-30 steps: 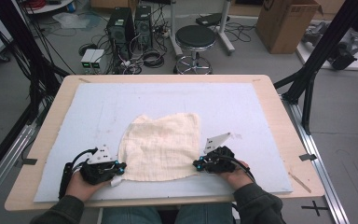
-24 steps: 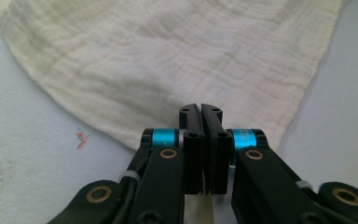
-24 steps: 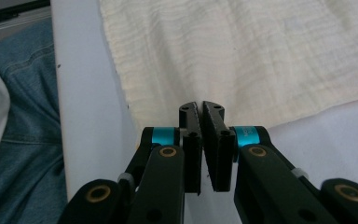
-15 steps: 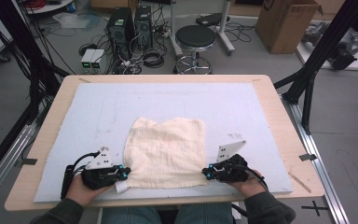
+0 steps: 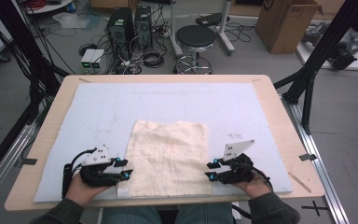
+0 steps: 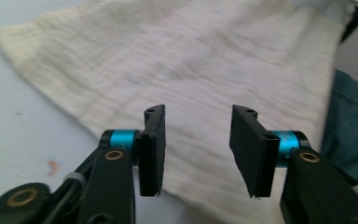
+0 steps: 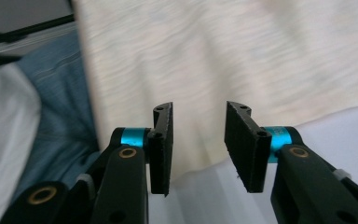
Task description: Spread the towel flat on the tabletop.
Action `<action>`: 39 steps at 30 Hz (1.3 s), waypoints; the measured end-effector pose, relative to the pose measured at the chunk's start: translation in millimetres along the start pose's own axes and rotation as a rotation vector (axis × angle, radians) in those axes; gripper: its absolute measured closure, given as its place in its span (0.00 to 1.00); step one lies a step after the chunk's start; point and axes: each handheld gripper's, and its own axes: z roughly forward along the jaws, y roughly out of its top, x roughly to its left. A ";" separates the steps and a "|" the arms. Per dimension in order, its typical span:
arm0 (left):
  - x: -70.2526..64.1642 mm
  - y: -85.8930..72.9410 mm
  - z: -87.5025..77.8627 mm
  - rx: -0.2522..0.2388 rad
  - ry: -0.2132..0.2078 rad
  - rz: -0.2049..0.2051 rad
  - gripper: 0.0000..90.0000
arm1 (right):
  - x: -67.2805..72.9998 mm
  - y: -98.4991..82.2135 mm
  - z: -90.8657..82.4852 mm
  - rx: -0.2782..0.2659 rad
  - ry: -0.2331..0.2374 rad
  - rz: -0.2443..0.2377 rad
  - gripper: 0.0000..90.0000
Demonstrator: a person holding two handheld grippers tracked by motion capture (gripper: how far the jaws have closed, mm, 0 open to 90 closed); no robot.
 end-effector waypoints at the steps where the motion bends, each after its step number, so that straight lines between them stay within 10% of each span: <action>1: 5.7 3.1 1.9 -0.008 0.014 -0.018 0.58 | -7.2 3.6 -0.4 -0.005 -0.019 0.018 0.64; 9: 41.3 39.8 30.4 -0.015 0.151 -0.045 0.61 | -68.1 32.3 6.3 -0.025 -0.137 0.116 0.58; 18: 87.0 53.7 80.9 0.015 0.300 -0.206 0.67 | -120.3 42.7 47.7 0.014 -0.211 0.202 0.61; 24: 97.5 52.5 96.3 0.079 0.297 -0.218 0.65 | -133.1 39.3 63.0 0.075 -0.261 0.215 0.62; 32: 95.0 54.7 98.4 0.088 0.339 -0.166 0.96 | -139.1 44.1 63.8 0.089 -0.233 0.206 0.94; 39: 107.0 55.2 89.3 0.007 0.383 -0.240 0.97 | -147.6 58.2 61.6 0.074 -0.304 0.213 0.95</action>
